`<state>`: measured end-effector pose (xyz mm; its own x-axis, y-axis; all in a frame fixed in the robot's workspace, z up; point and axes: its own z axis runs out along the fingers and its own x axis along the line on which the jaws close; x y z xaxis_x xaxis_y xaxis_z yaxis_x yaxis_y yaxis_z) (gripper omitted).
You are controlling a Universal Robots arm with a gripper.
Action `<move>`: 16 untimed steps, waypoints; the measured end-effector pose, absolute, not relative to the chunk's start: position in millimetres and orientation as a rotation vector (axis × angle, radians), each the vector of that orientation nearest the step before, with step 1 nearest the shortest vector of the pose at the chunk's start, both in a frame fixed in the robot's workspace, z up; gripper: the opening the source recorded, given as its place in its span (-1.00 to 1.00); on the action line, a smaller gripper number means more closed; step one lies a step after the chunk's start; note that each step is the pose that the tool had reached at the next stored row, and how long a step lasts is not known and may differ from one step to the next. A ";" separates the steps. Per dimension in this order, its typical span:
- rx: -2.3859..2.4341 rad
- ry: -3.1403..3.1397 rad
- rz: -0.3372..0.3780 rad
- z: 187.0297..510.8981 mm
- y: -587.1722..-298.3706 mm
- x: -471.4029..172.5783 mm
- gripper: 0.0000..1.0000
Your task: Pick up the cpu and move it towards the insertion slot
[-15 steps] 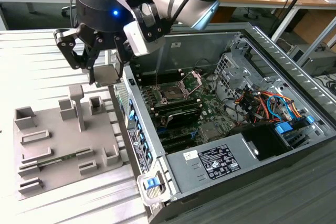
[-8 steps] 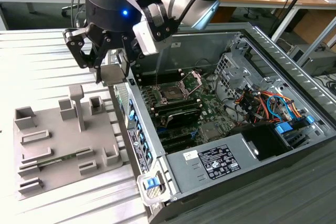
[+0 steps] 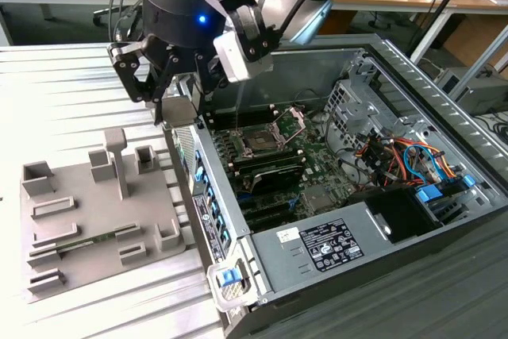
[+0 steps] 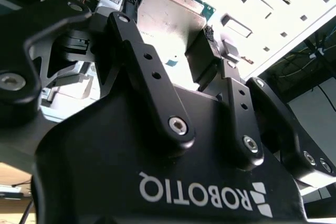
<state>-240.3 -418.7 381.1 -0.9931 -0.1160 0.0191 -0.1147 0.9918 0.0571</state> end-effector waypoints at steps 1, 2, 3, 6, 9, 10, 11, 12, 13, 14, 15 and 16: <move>0.180 -3.113 -0.087 381.1 -418.7 -238.2 0.10; 0.180 -3.112 -0.087 381.1 -418.7 -236.9 0.10; 0.180 -3.112 -0.087 381.1 -418.7 -235.8 0.10; 0.180 -3.112 -0.088 381.1 -418.7 -229.1 0.10; 0.180 -3.111 -0.088 381.2 -418.7 -224.3 0.10; 0.180 -3.111 -0.088 381.1 -418.7 -221.9 0.10; 0.180 -3.111 -0.088 381.1 -418.7 -220.2 0.10; 0.180 -3.110 -0.088 381.1 -418.7 -219.1 0.10; 0.180 -3.110 -0.088 381.2 -418.7 -217.1 0.10; 0.180 -3.110 -0.088 381.2 -418.7 -215.8 0.10; 0.180 -3.110 -0.088 381.1 -418.7 -214.5 0.10; 0.180 -3.109 -0.088 381.1 -418.7 -212.4 0.10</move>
